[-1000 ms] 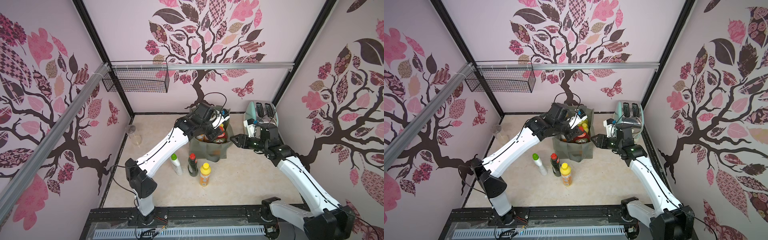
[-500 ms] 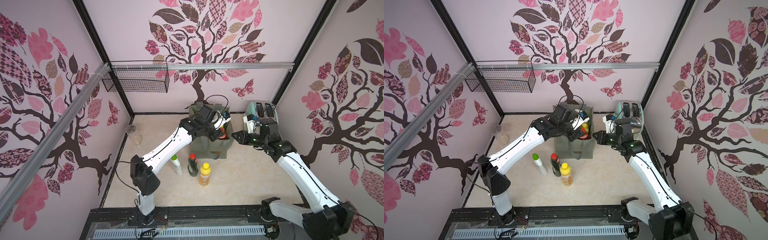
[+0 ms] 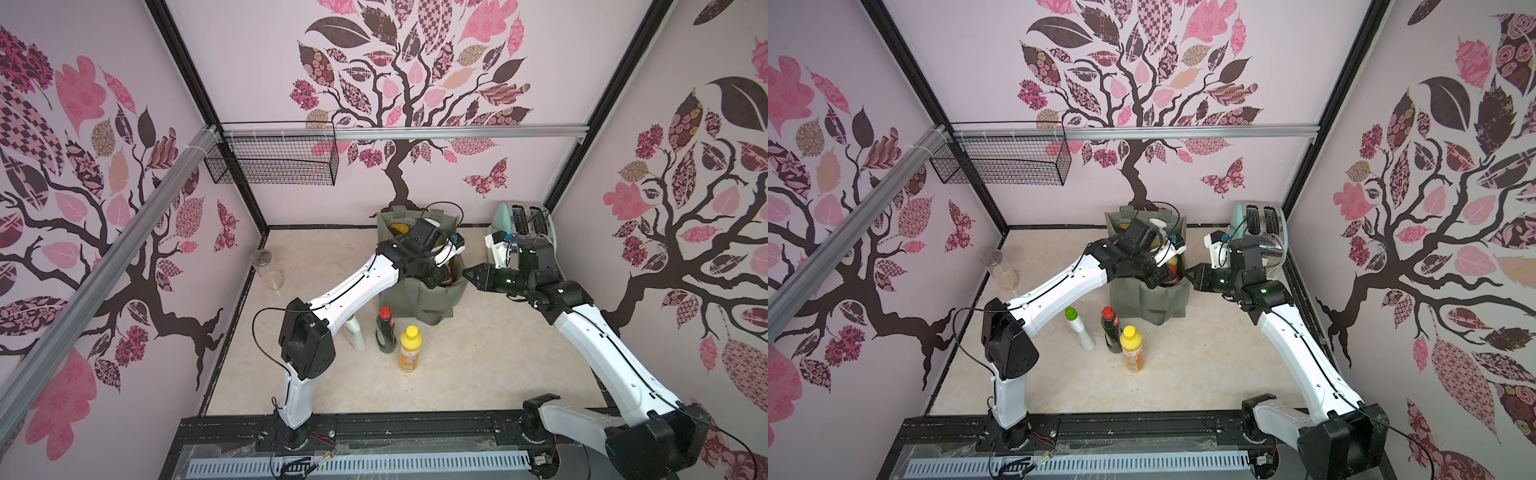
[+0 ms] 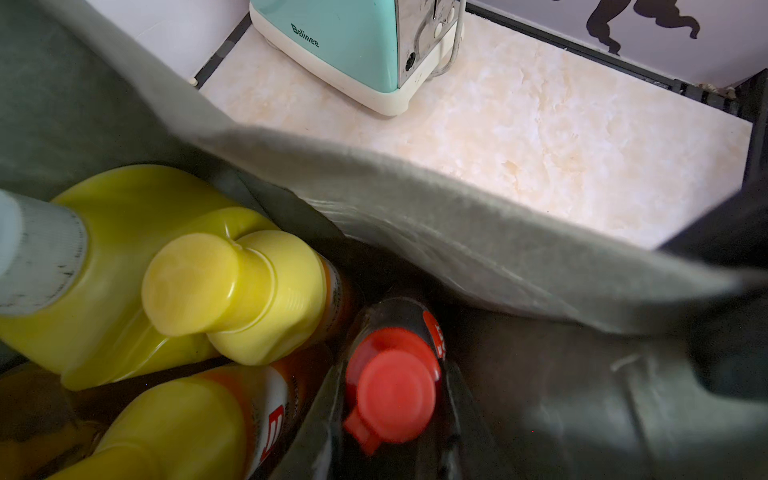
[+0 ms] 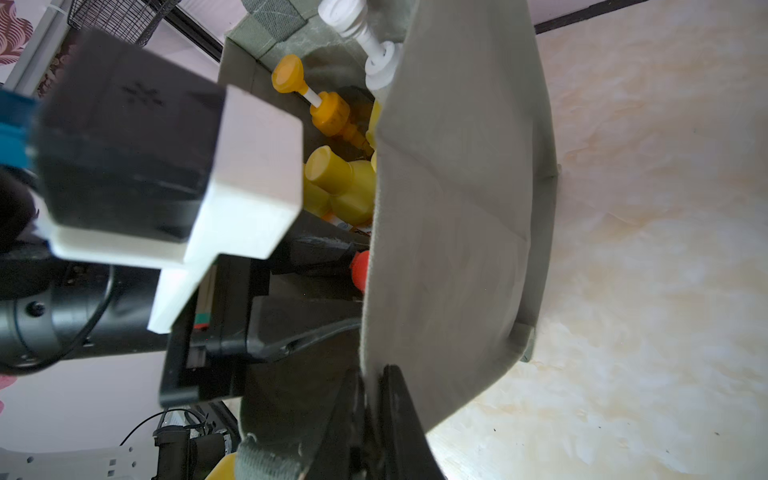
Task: Pack dish soap into the shopping bag
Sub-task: Place the bottle of dish soap in the shopping bag.
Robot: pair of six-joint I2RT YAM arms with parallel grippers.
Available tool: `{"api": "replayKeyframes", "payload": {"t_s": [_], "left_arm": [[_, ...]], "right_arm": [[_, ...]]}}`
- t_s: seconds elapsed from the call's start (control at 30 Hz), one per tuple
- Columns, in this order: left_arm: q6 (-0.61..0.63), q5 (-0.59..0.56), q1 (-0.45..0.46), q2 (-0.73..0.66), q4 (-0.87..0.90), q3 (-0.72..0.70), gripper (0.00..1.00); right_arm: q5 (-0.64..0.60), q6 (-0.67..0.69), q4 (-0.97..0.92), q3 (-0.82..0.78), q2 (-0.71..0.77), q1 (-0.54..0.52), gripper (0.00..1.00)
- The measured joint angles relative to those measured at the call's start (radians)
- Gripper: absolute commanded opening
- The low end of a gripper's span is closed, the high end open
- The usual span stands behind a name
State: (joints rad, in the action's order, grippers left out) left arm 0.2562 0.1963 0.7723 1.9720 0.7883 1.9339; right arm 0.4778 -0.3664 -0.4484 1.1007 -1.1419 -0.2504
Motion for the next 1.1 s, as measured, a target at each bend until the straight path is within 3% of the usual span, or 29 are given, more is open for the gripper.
{"api": "replayKeyframes", "payload": {"t_s": [0.73,0.93,1.0,1.1], "left_arm": [[-0.006,0.002,0.001,0.016,-0.057,-0.039,0.01],[-0.010,0.008,0.001,0.022,-0.063,-0.040,0.41],[-0.033,0.031,0.001,0.016,-0.071,-0.050,0.53],[-0.069,0.053,0.007,-0.016,-0.077,-0.059,0.69]], "right_arm": [[0.003,-0.018,-0.016,0.026,0.004,-0.002,0.00],[-0.004,-0.015,-0.019,0.026,0.010,-0.002,0.01],[-0.007,-0.012,-0.020,0.020,0.017,-0.002,0.08],[-0.010,-0.003,-0.020,0.009,0.032,-0.002,0.27]]}}
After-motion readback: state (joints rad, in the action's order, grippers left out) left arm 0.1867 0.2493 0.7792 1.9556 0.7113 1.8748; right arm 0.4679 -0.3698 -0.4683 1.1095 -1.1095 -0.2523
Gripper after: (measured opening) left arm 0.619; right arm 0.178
